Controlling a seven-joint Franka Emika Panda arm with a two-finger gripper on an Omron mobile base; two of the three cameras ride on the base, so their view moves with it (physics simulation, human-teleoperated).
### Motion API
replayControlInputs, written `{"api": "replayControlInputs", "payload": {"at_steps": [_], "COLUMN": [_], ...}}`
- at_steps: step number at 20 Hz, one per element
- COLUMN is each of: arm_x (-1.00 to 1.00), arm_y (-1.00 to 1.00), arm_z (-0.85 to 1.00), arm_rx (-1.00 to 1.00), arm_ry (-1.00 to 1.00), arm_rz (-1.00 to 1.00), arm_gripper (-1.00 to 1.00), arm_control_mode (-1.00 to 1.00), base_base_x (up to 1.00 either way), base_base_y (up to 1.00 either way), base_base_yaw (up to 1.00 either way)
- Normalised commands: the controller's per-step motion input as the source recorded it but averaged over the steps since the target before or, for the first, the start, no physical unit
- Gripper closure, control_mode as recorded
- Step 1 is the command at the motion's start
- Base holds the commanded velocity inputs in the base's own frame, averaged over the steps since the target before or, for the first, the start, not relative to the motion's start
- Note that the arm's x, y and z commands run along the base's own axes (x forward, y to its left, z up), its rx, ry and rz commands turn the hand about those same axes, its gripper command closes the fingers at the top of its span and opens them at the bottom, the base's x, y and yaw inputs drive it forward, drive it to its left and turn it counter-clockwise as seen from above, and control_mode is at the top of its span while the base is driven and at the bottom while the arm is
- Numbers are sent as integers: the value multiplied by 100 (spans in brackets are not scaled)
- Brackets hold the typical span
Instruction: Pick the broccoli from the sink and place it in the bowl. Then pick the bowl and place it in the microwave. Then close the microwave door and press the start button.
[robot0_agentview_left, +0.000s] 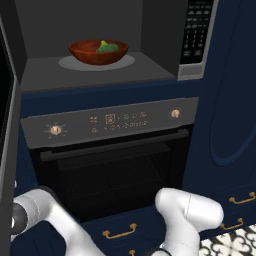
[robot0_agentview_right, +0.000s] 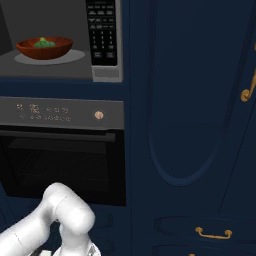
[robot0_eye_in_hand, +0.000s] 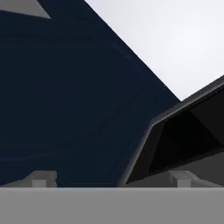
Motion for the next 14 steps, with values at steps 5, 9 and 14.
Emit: {"api": "replayControlInputs", "payload": {"at_steps": [5,9,14], "arm_x": [23,-4,-19], "arm_y": [77,34,-16], "arm_z": [-6,22,33], "arm_rx": [0,1,27], "arm_ry": [-9,-14,-6], "arm_rz": [-8,-24,-39], "arm_gripper": [-100,-100,-100], "arm_control_mode": [-100,-100,-100], "base_base_x": [0,0,0], "base_base_y": [0,0,0], "base_base_yaw": [0,0,0]}}
